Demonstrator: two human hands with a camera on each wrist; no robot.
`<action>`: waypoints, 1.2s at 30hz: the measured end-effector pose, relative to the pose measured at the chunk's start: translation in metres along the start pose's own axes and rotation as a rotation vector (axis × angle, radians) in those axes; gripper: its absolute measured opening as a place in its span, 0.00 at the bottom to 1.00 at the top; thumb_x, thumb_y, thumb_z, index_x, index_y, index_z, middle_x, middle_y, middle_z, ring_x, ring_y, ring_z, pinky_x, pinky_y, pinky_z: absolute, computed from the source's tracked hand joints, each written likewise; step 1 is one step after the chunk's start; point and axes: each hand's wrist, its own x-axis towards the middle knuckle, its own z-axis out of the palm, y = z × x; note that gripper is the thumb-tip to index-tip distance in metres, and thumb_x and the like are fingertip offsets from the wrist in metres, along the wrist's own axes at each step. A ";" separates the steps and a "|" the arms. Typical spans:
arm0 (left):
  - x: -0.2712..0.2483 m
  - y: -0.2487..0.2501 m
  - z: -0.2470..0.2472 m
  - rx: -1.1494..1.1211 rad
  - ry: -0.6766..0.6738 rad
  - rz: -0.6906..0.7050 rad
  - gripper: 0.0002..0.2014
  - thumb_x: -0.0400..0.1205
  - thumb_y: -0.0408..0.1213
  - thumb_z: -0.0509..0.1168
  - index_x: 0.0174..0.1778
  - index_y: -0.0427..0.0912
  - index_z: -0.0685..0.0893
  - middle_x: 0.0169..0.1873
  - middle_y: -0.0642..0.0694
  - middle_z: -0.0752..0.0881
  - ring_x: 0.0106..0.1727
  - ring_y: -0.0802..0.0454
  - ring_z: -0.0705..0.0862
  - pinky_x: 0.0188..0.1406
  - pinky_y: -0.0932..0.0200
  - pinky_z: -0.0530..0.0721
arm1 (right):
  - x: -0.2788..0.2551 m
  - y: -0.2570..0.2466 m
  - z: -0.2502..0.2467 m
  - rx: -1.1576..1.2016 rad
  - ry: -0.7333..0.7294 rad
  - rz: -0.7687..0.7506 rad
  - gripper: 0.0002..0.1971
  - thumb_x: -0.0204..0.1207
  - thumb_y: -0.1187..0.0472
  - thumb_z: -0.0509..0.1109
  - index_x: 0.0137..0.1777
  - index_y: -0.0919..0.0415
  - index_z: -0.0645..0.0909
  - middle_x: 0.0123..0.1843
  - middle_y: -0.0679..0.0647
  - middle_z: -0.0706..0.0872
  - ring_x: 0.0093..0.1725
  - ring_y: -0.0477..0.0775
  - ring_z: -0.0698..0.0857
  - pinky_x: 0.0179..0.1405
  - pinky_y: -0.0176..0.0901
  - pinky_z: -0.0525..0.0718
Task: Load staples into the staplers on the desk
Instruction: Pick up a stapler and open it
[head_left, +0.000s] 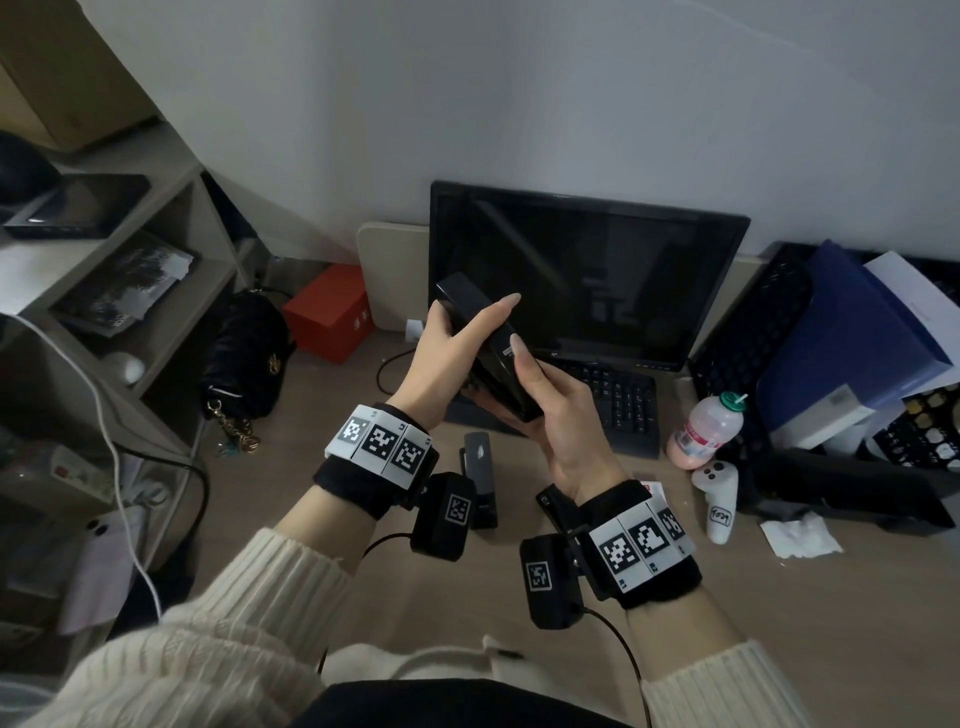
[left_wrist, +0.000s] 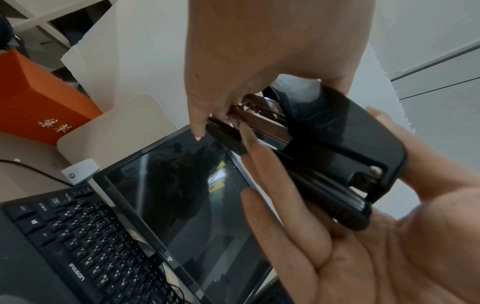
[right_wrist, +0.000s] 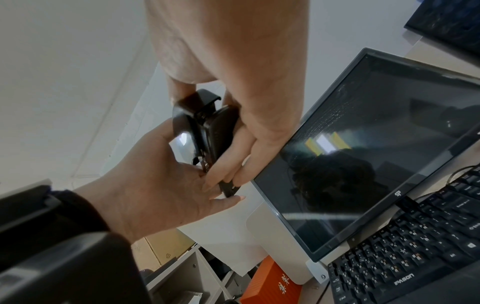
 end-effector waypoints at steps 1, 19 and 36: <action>0.001 0.000 0.000 -0.002 -0.008 0.001 0.33 0.69 0.58 0.77 0.66 0.47 0.77 0.59 0.46 0.86 0.59 0.50 0.87 0.60 0.47 0.87 | 0.000 0.001 0.000 -0.003 -0.019 0.012 0.20 0.75 0.50 0.71 0.60 0.62 0.86 0.59 0.60 0.89 0.63 0.58 0.86 0.68 0.61 0.80; 0.004 0.001 0.000 0.010 -0.067 0.009 0.45 0.61 0.71 0.67 0.73 0.51 0.76 0.72 0.47 0.75 0.72 0.52 0.75 0.73 0.47 0.75 | -0.002 0.001 0.002 -0.034 -0.034 0.146 0.23 0.72 0.43 0.70 0.61 0.56 0.86 0.56 0.60 0.89 0.50 0.55 0.88 0.42 0.45 0.84; 0.018 -0.023 -0.018 0.171 -0.083 0.052 0.24 0.88 0.57 0.54 0.45 0.44 0.88 0.39 0.49 0.91 0.43 0.56 0.89 0.50 0.61 0.84 | 0.001 0.001 -0.007 0.178 0.129 0.113 0.29 0.78 0.38 0.62 0.72 0.56 0.78 0.42 0.58 0.89 0.29 0.50 0.81 0.24 0.36 0.78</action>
